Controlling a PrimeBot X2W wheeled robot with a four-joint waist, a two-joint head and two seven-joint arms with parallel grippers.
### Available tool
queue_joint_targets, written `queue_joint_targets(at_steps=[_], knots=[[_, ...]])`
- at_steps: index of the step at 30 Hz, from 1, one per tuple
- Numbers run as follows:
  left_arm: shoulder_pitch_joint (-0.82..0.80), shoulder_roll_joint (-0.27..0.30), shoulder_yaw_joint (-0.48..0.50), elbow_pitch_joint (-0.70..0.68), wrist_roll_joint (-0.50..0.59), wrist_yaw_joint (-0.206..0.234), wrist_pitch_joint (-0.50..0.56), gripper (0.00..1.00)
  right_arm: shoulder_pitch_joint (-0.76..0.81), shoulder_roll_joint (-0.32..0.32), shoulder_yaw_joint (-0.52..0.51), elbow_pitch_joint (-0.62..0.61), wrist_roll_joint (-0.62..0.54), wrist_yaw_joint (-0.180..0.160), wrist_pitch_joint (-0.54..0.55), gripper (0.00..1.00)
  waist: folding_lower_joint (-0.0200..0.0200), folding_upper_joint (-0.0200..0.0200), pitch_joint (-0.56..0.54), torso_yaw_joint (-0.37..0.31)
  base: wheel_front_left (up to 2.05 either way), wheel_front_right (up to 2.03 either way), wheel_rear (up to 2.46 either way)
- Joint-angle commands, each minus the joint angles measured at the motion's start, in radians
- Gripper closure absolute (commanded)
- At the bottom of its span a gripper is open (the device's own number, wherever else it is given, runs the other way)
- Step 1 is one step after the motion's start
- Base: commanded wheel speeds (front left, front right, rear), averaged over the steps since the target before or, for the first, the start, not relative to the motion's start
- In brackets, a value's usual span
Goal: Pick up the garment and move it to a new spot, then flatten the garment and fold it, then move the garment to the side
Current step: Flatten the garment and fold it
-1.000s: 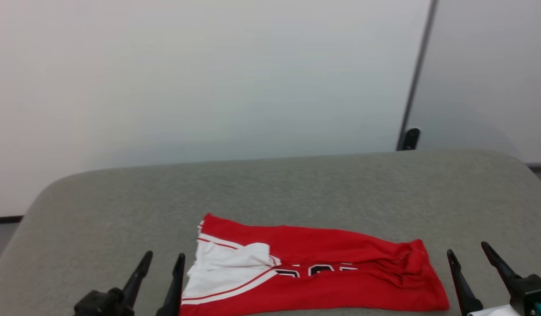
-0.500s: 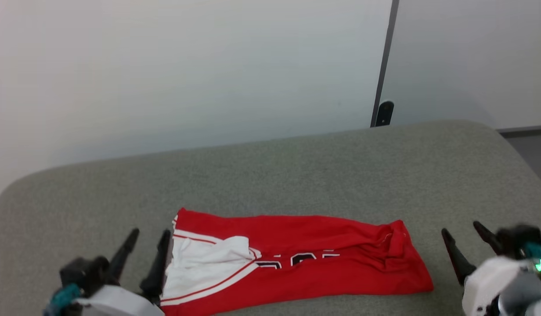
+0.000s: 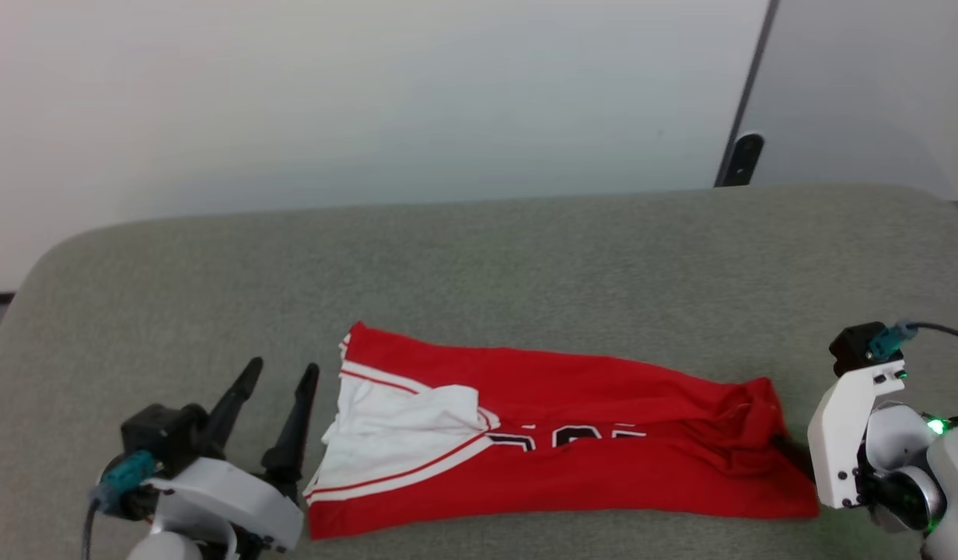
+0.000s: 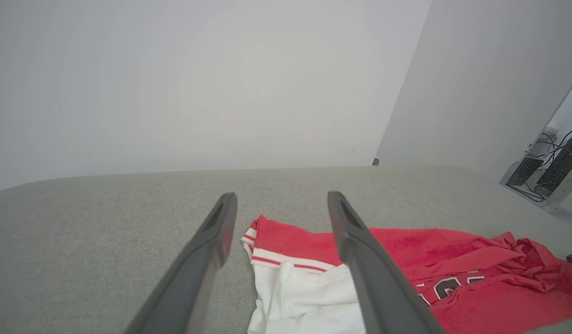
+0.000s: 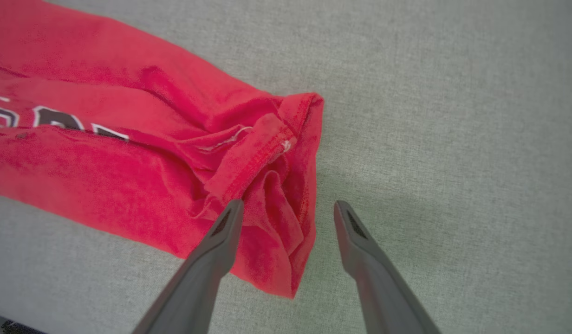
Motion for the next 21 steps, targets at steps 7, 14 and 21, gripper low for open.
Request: queue_joint_targets(at_steps=[7, 14, 21], knots=[[-0.053, -0.038, -0.024, 0.023, 0.01, 0.001, -0.025, 0.0, -0.101, 0.006, 0.06, 0.144, 0.042, -0.001, 0.067, 0.0, 0.0, -0.0001, 0.089, 0.082, 0.0, 0.0, 0.0], [-0.084, -0.05, -0.039, 0.055, 0.018, -0.002, -0.05, 0.0, -0.145, 0.038, 0.087, 0.283, 0.065, -0.001, 0.07, 0.0, 0.0, -0.0001, 0.121, 0.115, 0.0, 0.0, 0.0], [-0.082, -0.054, -0.032, 0.085, 0.005, -0.005, -0.069, 0.0, -0.137, 0.038, 0.129, 0.327, 0.13, -0.001, 0.044, 1.0, 0.0, -0.0001, 0.116, 0.132, 0.0, 0.0, 0.0]])
